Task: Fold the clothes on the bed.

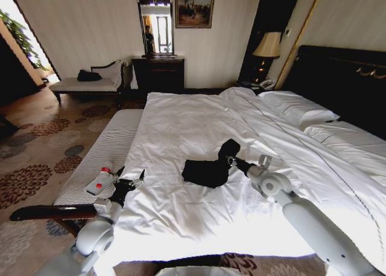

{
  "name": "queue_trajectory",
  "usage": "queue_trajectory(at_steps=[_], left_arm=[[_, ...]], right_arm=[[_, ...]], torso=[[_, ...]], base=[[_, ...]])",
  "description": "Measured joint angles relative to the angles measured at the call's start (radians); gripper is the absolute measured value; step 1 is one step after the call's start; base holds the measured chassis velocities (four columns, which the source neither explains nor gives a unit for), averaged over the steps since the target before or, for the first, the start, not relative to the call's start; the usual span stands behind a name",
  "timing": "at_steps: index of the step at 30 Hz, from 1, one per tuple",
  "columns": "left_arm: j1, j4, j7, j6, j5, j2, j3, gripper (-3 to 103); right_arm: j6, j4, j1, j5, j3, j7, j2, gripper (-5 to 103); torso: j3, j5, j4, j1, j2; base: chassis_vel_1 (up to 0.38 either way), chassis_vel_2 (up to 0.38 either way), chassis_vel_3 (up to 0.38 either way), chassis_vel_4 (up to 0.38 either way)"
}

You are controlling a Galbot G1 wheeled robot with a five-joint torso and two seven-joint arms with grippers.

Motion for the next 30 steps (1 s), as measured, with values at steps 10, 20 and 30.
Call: queue_trajectory(at_steps=[10,20,30], left_arm=[[0.026,-0.013,0.001,-0.001,-0.001,0.002,-0.03,100],[0.071,-0.027,0.011,-0.006,-0.003,-0.002,-0.074,100],[0.078,-0.04,0.013,-0.006,-0.004,-0.008,-0.083,100]], right_arm=[[0.016,-0.107,0.099,-0.072,-0.14,-0.008,0.068,5],[0.029,-0.204,0.148,-0.122,-0.204,-0.018,0.103,5],[0.028,-0.197,0.141,-0.144,-0.237,-0.032,0.091,5]], torso=[[0.0,-0.0001,0.0003,0.0,0.0],[0.0,0.0001,0.0001,0.0,0.0],[0.0,0.0,0.0,0.0,0.0]], base=[[0.0,0.0,0.0,0.0],[0.0,0.0,0.0,0.0],[0.0,0.0,0.0,0.0]])
